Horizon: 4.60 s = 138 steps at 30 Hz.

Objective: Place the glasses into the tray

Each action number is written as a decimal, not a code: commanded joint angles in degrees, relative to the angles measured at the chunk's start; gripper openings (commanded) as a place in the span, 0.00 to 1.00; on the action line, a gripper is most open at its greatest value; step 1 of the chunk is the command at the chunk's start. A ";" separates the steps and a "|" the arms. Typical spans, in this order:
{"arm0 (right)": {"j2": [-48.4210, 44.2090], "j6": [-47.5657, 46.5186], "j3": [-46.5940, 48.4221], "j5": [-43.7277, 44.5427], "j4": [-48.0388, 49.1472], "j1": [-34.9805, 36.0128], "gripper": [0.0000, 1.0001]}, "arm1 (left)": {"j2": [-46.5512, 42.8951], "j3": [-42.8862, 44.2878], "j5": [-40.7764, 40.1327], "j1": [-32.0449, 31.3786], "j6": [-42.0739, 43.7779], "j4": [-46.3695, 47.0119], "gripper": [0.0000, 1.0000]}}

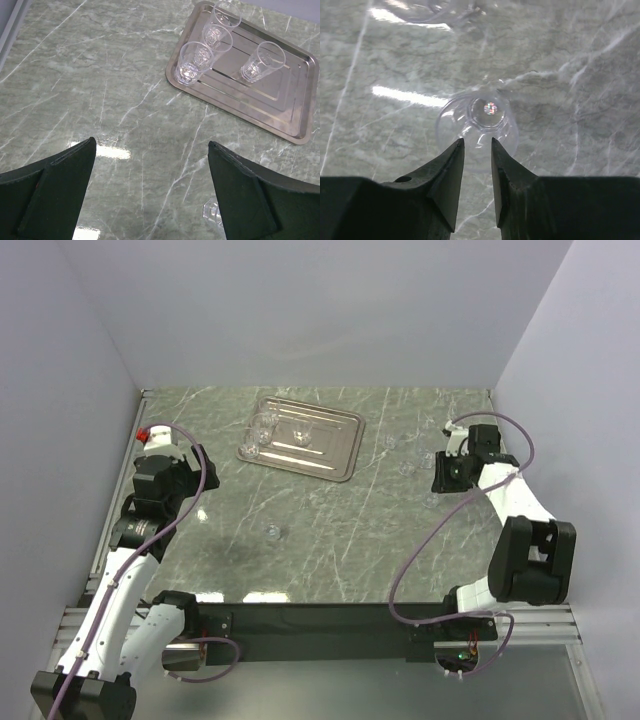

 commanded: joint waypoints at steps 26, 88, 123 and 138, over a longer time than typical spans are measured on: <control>1.68 -8.33 2.97 1.69 -1.61 6.01 0.41 | -0.81 0.51 1.21 0.08 0.68 2.21 0.99; 55.21 -25.38 76.27 19.89 -0.03 53.38 0.05 | 1.21 0.42 1.12 0.61 1.39 3.00 0.99; 33.60 -23.28 60.28 13.22 -4.41 54.79 0.51 | -7.31 -1.43 1.99 -0.45 1.21 5.37 0.99; -6.03 -22.05 18.63 -0.47 -1.34 44.72 0.51 | 2.35 1.21 23.52 -0.54 -16.71 0.37 0.99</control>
